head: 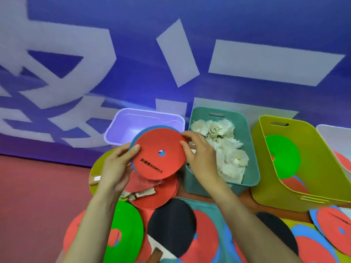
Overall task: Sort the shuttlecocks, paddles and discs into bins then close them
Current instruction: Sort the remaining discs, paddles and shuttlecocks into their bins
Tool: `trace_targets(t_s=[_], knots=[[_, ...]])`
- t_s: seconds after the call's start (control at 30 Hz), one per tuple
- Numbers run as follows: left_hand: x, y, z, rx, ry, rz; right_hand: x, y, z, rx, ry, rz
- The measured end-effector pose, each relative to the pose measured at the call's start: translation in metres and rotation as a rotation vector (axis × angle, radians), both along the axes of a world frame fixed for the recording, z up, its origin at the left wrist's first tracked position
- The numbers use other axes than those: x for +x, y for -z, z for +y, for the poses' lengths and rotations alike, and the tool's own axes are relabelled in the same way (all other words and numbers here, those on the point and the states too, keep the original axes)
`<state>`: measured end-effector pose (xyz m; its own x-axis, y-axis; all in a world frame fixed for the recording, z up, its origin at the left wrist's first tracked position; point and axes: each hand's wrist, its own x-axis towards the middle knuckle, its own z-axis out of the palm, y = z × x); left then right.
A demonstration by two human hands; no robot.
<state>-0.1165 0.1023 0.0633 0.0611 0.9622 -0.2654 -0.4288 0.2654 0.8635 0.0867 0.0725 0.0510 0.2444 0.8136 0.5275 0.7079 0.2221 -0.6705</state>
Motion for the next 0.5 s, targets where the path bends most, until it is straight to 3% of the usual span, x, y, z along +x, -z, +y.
trace_targets(t_s=[0.17, 0.5], knots=[[-0.015, -0.006, 0.056, -0.054, -0.029, -0.101, -0.027, -0.021, 0.059, -0.007, 0.044, -0.072], [-0.021, 0.016, 0.152, -0.076, 0.005, -0.075, -0.029, -0.025, 0.139, -0.445, 0.011, -0.141]])
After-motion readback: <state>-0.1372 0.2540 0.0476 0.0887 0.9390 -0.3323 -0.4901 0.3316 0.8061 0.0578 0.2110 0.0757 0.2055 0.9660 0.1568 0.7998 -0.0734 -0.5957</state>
